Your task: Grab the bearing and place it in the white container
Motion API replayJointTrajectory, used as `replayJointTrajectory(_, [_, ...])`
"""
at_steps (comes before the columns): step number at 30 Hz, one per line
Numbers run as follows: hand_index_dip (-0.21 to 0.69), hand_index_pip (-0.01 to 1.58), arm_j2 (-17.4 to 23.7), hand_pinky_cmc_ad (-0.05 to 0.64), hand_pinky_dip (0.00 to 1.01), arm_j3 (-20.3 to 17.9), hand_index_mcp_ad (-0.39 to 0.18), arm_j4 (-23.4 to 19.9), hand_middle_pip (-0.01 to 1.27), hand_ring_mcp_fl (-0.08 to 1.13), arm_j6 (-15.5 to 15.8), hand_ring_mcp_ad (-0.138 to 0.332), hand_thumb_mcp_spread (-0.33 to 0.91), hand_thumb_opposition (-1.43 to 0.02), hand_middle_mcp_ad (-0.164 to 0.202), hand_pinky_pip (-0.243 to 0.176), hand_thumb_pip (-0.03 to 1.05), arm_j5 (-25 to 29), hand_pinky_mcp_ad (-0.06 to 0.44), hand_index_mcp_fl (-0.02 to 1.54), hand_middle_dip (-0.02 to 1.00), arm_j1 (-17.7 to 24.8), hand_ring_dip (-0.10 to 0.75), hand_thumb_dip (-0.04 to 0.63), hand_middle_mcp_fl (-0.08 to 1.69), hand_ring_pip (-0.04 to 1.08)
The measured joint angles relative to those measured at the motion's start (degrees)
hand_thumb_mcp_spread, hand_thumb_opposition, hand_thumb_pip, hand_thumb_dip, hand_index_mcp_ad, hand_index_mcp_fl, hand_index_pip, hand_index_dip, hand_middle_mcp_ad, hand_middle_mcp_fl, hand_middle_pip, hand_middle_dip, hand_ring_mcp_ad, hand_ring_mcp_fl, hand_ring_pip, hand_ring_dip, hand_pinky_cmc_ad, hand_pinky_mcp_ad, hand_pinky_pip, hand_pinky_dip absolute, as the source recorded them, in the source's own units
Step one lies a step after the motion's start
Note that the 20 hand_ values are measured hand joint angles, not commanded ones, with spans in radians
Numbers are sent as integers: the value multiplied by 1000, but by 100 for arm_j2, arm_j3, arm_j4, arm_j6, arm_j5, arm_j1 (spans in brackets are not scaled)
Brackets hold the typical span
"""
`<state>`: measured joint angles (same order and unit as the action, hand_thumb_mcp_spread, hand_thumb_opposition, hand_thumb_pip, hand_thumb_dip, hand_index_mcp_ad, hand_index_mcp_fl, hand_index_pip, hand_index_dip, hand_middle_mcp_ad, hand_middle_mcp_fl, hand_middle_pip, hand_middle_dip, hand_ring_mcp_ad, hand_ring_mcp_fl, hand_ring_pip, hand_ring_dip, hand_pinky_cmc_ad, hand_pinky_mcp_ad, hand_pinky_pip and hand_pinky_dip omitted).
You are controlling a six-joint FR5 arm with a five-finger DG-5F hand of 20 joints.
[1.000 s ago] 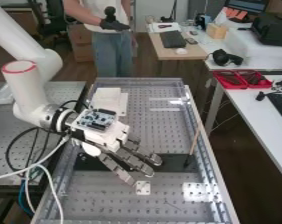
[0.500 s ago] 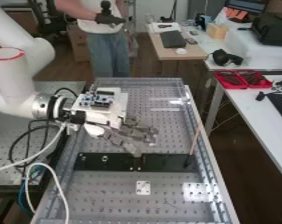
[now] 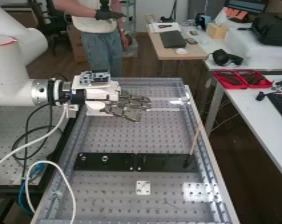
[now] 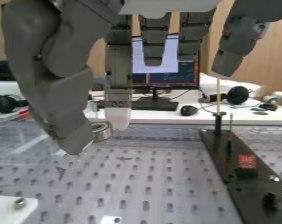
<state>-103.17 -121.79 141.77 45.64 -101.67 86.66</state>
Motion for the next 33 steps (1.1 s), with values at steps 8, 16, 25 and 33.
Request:
replayJointTrajectory(8, [136,1545,89,393,305,-94,-65,83,129,-2,-22,143,353,-874,66,-94,597,-54,295,284,157,487,68,269,0,79])
replayJointTrajectory(16, [136,1543,314,393,305,-320,-65,49,129,-2,-76,147,353,-874,66,-94,597,9,295,284,157,973,68,269,0,79])
replayJointTrajectory(25, [117,1543,382,393,300,-440,-65,49,129,-2,-80,147,353,-874,63,-94,599,-42,295,284,157,1264,72,269,0,77])
replayJointTrajectory(33, [117,1543,317,391,300,-509,-65,-2,129,-2,-165,147,353,-874,68,-94,597,-213,295,284,157,1337,72,269,0,77])
